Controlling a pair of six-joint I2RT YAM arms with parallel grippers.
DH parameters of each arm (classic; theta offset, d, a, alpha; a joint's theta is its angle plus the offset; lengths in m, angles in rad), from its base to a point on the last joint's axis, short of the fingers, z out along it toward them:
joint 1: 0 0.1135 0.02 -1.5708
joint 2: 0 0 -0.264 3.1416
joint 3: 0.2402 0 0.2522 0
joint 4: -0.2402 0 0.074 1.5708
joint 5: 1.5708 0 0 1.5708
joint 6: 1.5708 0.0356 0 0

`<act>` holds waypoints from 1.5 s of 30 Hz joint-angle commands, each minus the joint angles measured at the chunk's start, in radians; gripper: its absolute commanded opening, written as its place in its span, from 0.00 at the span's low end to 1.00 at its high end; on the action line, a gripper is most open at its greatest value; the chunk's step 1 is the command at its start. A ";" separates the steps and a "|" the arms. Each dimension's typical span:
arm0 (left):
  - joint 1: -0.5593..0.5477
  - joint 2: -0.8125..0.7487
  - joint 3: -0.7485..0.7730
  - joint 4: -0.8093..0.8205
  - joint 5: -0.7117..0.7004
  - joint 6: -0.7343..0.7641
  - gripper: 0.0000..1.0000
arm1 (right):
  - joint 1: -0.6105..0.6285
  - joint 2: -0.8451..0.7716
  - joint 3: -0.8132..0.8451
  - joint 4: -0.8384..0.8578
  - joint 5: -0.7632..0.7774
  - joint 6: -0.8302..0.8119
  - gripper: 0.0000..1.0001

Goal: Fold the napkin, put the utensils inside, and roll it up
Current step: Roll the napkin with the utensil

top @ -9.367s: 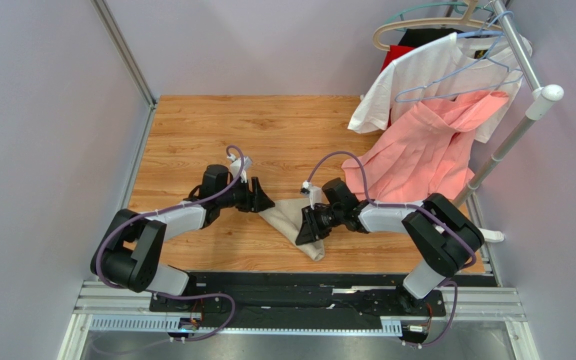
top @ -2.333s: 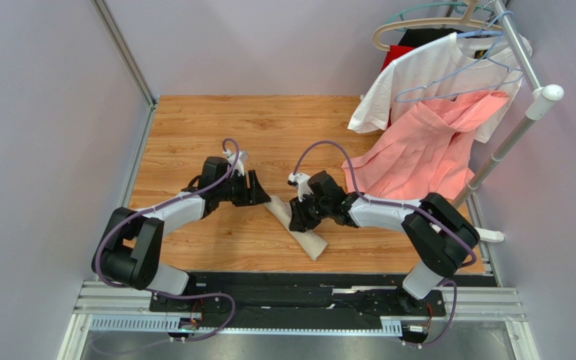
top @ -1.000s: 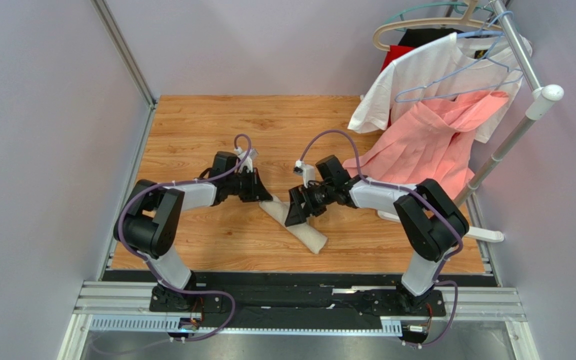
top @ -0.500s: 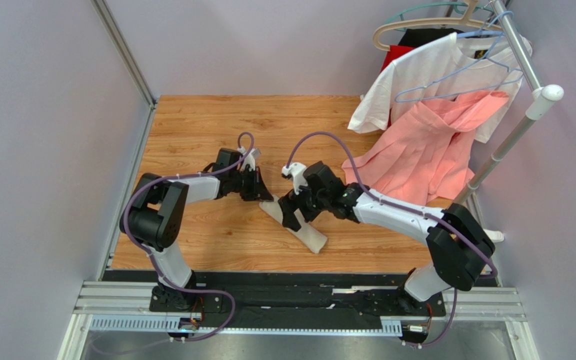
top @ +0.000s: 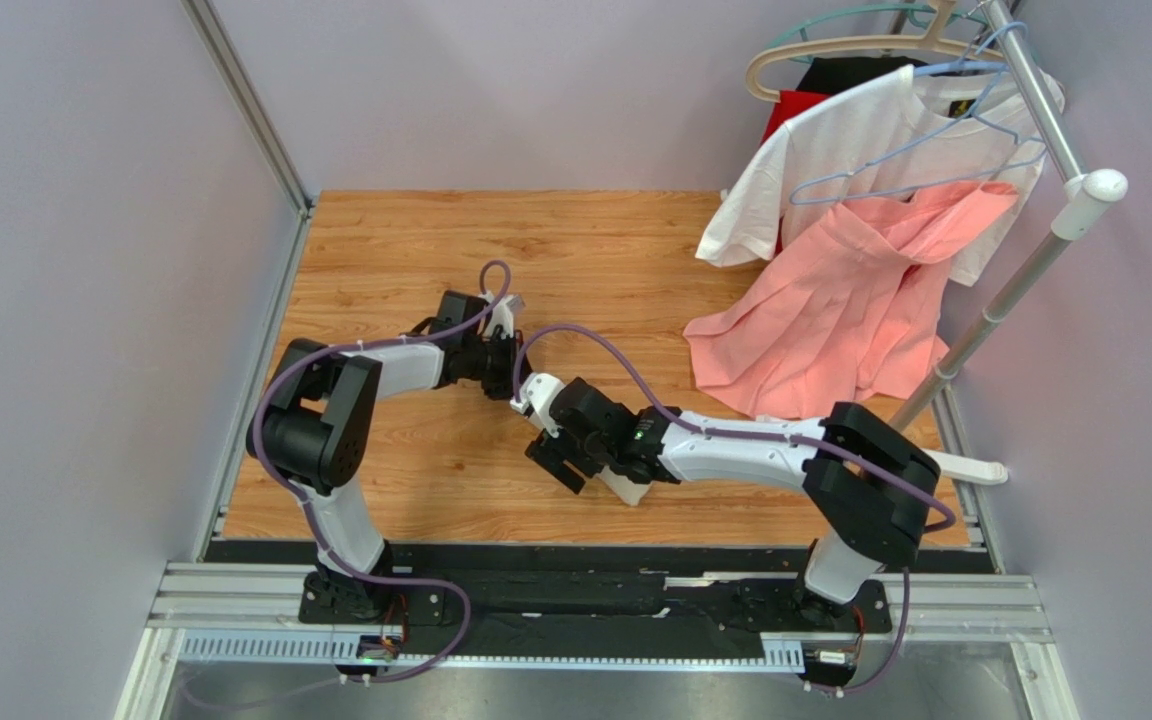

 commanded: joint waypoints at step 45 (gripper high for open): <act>0.044 -0.276 -0.186 0.213 -0.055 -0.029 0.67 | -0.431 0.206 0.042 0.090 -0.906 0.193 0.24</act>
